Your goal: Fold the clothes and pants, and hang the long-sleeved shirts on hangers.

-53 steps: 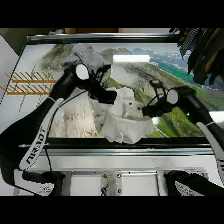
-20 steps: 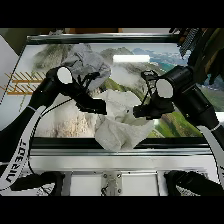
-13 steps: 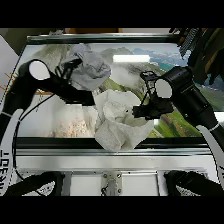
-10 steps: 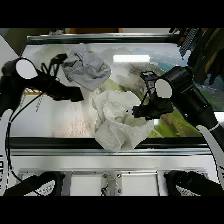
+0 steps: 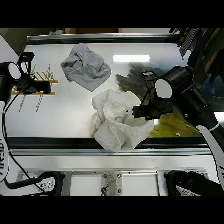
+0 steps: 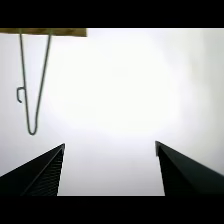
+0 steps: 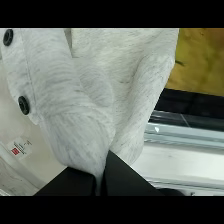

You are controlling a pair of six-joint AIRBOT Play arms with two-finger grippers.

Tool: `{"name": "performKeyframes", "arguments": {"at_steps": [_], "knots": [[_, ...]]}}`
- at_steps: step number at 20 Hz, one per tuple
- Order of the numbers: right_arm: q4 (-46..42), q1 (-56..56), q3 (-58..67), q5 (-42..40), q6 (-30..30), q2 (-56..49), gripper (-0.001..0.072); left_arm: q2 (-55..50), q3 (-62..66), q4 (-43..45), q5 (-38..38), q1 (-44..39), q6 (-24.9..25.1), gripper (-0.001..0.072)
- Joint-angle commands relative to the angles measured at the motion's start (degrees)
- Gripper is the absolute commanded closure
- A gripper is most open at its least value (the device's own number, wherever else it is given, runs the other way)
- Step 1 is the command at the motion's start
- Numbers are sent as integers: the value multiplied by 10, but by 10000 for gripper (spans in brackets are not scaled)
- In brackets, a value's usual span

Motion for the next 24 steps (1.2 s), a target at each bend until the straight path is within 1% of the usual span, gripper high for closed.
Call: {"name": "performKeyframes", "arguments": {"at_steps": [1, 6, 9, 13, 19, 24], "knots": [[0, 0, 0, 0, 0, 0, 695, -77, 0, 106, 61, 16, -1, 94], [0, 0, 0, 0, 0, 0, 694, -170, 0, 170, 109, 16, -8, 95], [0, 0, 0, 0, 0, 0, 694, -201, 0, 180, 125, 17, -11, 95], [0, 0, 0, 0, 0, 0, 694, -216, 0, 198, 158, 23, -12, 94], [0, 0, 0, 0, 0, 0, 694, -219, 0, 187, 204, 59, -12, 94], [0, 0, 0, 0, 0, 0, 694, -232, 0, 188, 233, 59, -11, 94]]}}
